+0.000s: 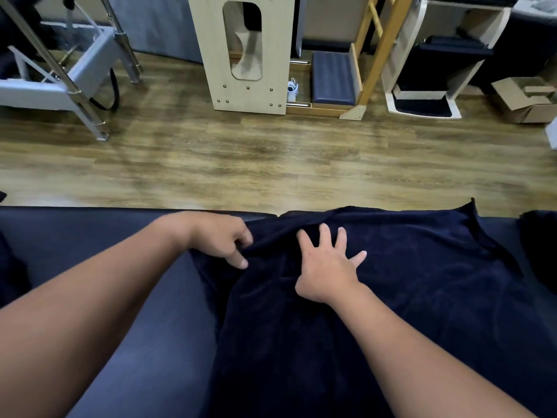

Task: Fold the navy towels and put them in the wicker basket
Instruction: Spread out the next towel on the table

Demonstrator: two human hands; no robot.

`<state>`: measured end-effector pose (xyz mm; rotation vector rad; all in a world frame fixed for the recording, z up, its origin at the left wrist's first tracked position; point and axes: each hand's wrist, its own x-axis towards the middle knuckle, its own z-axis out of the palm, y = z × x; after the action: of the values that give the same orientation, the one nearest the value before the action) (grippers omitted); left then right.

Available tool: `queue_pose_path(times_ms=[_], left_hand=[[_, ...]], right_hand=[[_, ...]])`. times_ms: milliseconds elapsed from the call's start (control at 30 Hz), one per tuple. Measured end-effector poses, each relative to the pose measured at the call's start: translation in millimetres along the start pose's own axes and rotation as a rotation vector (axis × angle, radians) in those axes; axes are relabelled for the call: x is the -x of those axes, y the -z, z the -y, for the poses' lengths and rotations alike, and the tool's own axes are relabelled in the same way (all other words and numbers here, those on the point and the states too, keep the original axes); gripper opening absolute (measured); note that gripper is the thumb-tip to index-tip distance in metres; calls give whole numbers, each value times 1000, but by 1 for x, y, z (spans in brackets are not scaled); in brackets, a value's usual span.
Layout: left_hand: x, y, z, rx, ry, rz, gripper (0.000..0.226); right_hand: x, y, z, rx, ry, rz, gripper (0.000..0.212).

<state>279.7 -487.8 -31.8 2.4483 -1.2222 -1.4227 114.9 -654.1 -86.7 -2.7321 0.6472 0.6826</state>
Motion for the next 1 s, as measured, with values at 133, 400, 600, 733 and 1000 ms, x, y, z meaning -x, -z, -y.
queue_pose_path(times_ms=[133, 400, 600, 733, 1000], left_hand=[[14, 0, 24, 327, 71, 105, 21], [21, 66, 59, -160, 192, -552, 40], [-9, 24, 67, -261, 445, -442, 36], [-2, -28, 62, 37, 303, -923, 59], [63, -111, 29, 125, 757, -558, 53]], right_hand=[[0, 0, 1, -13, -16, 7, 99], [3, -6, 1, -9, -28, -43, 99], [3, -11, 2, 14, -40, -47, 100], [-1, -4, 8, 11, -36, -74, 96], [3, -19, 45, 22, 354, -61, 64]])
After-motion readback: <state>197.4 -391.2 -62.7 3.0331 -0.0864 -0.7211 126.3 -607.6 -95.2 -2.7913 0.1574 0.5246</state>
